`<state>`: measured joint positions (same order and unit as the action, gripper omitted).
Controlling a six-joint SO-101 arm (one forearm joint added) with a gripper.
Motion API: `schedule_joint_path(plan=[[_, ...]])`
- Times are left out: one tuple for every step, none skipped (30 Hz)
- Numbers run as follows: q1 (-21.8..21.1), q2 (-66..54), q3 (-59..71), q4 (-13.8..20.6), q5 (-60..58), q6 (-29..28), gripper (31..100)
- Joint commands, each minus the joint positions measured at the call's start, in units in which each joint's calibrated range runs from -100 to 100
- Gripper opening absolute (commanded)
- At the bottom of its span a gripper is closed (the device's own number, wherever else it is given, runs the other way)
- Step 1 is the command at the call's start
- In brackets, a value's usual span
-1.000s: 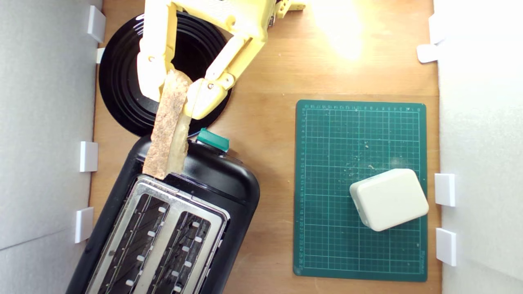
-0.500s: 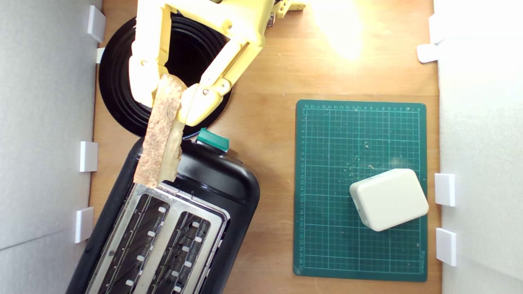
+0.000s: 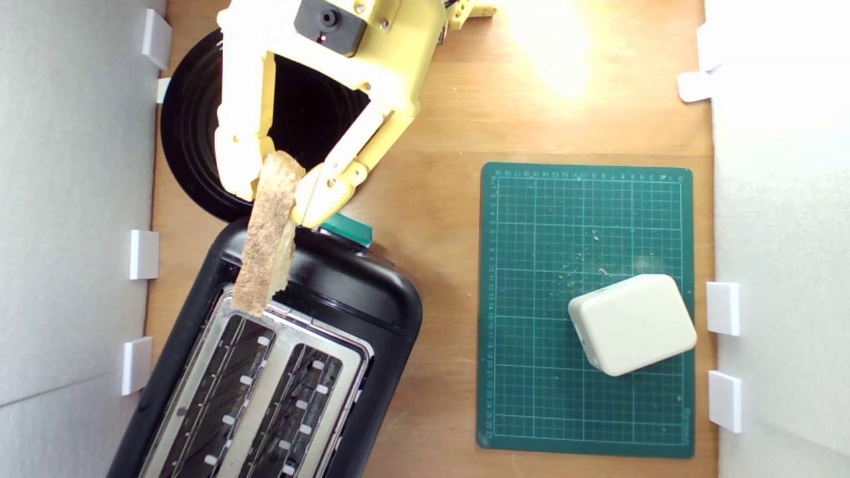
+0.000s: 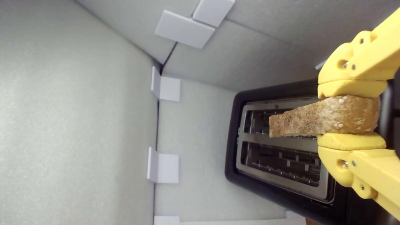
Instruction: Pick bread and place in toaster
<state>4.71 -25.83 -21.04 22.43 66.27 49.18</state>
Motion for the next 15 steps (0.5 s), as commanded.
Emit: schedule_joint_path(plan=[[2.46,0.04,-3.61,-0.22,0.20,0.07,58.6],[3.10,0.46,-3.52,-0.31,0.20,0.07,58.6],[3.26,0.62,-3.52,-0.31,0.20,0.07,58.6],[3.51,0.95,-3.52,-0.31,0.20,0.07,58.6],[3.59,1.12,-3.61,-0.31,0.20,0.07,58.6],[3.59,1.54,-3.61,-0.31,0.20,0.17,58.6],[3.67,1.79,-3.61,-0.22,0.20,0.17,58.6],[4.23,2.12,-3.61,-0.22,0.20,0.02,58.6],[4.71,2.45,-3.61,-0.31,0.20,0.02,58.6],[4.88,2.78,-3.61,-0.31,0.11,-0.04,58.6],[4.96,3.03,-3.61,-0.40,0.11,-0.04,58.6],[5.04,3.12,-3.61,-0.40,0.11,-0.04,58.6],[5.04,3.28,-3.61,-0.40,0.11,-0.09,58.6],[5.04,3.45,-3.61,-0.40,0.11,-0.09,58.6],[5.12,3.53,-3.61,-0.40,0.03,-0.09,58.6]])
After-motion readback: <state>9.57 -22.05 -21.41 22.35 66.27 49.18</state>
